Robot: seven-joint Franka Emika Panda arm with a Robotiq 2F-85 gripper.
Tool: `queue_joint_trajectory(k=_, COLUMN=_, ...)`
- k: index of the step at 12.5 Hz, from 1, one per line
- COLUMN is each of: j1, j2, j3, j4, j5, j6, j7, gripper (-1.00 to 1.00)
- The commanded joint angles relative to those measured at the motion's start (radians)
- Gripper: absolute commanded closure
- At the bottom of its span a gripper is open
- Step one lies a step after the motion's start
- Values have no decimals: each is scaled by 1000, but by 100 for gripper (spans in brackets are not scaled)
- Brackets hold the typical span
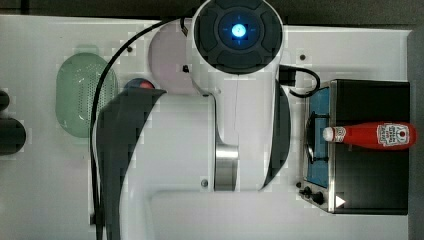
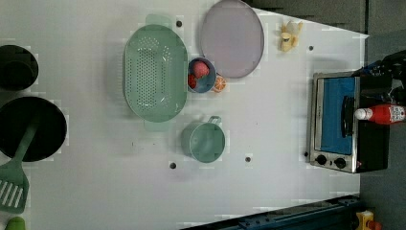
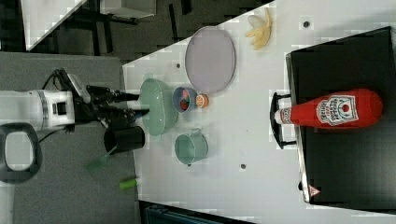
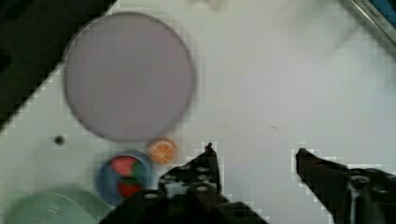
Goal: Pick Ketchup from oven and place it on table.
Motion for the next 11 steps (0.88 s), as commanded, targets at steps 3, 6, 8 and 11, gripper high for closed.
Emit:
queue_joint_trajectory(k=3, j1=-28, j2=-430, j3=-39, j4=-246, j5=1, j6=-172, j7=-47, gripper=-99)
queue_joint_trajectory(k=6, j1=-38, j2=-421, j3=-70, j4=-246, j5=0, j6=-117, j7=-47, gripper=-100)
queue_joint_trajectory(k=8, j1=-52, j2=-402, j3=-116, j4=-245, j5=0, j6=-57, j7=-47, gripper=-100)
queue_joint_trajectory(k=11, j1=-70, j2=-348, j3=-213, j4=-244, j5=0, j6=-7, j7=-47, gripper=-100)
